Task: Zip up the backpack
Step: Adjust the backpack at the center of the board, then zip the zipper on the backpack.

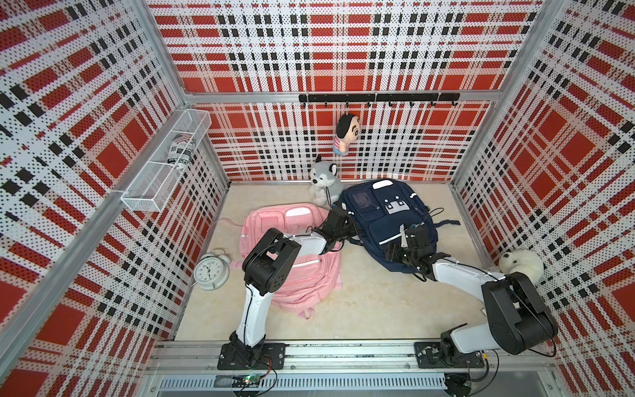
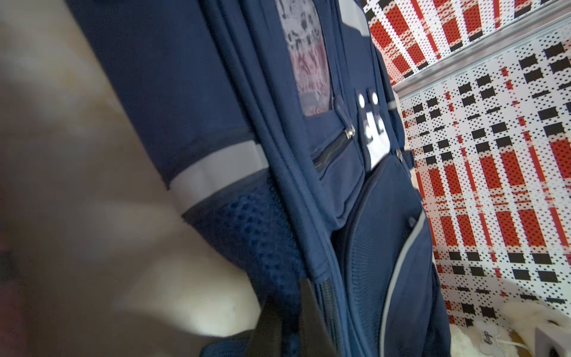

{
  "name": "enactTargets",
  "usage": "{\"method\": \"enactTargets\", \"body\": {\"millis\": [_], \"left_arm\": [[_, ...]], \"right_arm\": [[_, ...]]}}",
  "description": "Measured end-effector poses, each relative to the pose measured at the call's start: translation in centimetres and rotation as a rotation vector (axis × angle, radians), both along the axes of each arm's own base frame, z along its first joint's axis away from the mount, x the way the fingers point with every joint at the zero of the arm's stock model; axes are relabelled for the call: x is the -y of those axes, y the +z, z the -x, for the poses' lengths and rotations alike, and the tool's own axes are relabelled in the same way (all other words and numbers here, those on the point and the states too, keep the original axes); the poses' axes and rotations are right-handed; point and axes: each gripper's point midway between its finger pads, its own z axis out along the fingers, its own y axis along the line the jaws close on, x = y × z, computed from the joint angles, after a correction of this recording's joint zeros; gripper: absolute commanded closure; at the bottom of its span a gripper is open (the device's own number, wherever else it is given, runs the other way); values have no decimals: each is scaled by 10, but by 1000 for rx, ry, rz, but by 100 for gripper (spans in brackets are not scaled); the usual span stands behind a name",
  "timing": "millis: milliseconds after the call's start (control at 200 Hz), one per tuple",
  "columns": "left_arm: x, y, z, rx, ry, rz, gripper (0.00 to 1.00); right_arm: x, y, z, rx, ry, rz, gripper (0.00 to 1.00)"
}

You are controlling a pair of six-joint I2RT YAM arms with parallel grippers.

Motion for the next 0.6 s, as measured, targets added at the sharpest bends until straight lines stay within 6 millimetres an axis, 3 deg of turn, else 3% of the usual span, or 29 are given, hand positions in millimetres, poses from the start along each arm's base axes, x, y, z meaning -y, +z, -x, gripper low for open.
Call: {"method": "enactTargets", "body": {"millis": [105,225,486,601], "left_arm": [[14,-1,13,-18,-21,14,95],[31,0,29,-47,-68,42,95],[63,4,57,-98,-174,103,96],[65,4,60,-116,-186,117,96]], "right_arm": [[17,2,1,6,-51,42,39],[16,14,13,42,-64,26,38],[-15,68,49,177,-62,-86,39],[-36,73,63,179,-68,-127,40]]}}
